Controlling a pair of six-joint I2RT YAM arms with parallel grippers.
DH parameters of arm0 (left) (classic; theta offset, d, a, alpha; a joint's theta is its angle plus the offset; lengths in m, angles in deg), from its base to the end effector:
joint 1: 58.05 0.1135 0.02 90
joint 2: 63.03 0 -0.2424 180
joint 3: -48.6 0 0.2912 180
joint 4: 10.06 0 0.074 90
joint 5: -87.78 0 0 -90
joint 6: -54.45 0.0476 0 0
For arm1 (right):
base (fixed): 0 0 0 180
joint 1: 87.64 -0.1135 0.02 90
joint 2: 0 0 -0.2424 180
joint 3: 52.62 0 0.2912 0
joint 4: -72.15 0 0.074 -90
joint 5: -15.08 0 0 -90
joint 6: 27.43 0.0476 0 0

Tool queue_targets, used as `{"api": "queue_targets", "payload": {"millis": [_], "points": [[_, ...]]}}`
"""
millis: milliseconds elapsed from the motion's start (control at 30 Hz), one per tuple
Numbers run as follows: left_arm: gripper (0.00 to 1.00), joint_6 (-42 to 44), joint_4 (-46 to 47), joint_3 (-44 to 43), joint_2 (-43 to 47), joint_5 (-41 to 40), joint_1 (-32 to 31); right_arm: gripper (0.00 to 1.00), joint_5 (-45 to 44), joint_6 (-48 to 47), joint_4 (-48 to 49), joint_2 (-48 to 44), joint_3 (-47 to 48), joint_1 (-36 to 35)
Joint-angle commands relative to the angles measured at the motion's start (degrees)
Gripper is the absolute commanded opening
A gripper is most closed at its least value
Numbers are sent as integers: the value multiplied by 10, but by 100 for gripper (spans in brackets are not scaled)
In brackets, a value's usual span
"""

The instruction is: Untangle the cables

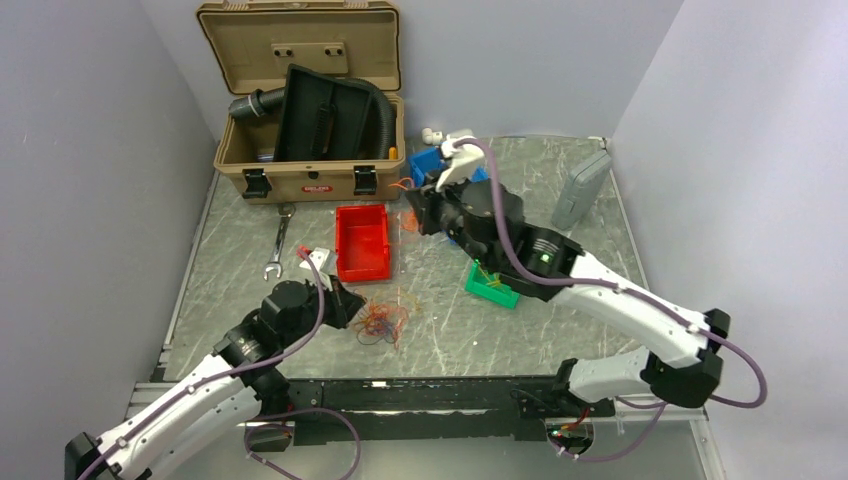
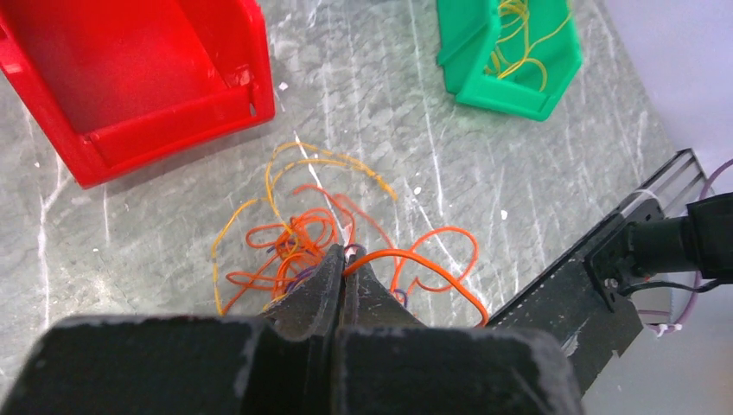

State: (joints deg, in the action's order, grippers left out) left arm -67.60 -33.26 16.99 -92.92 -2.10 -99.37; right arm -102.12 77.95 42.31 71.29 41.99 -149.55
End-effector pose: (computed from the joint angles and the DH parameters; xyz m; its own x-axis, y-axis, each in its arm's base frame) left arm 0.1607 -0.1414 0.1985 -0.5842 -0.1929 -0.7883 0.4149 0.7638 -0.4945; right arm 0.1723 0.2767 0.4452 -0.2029 0.1207 -0.9717 -0.5362 0.8167 0.2135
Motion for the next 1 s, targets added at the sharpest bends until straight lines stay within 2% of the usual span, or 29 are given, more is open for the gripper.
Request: {"api": "queue_targets", "payload": {"millis": [0, 400, 833, 867, 933, 967], "points": [[0, 16, -38, -42, 29, 1, 1, 0, 78, 12, 81, 43, 31, 20], [0, 38, -107, -102, 56, -17, 0, 0, 176, 75, 149, 205, 58, 64], [0, 57, -140, -139, 55, -17, 0, 0, 192, 82, 169, 343, 86, 80], [0, 59, -141, -142, 54, -17, 0, 6, 191, 80, 160, 358, 93, 81], [0, 62, -141, -145, 52, -19, 0, 45, 184, 86, 132, 379, 109, 81], [0, 64, -141, -147, 52, -21, 1, 60, 183, 90, 123, 381, 111, 81]]}}
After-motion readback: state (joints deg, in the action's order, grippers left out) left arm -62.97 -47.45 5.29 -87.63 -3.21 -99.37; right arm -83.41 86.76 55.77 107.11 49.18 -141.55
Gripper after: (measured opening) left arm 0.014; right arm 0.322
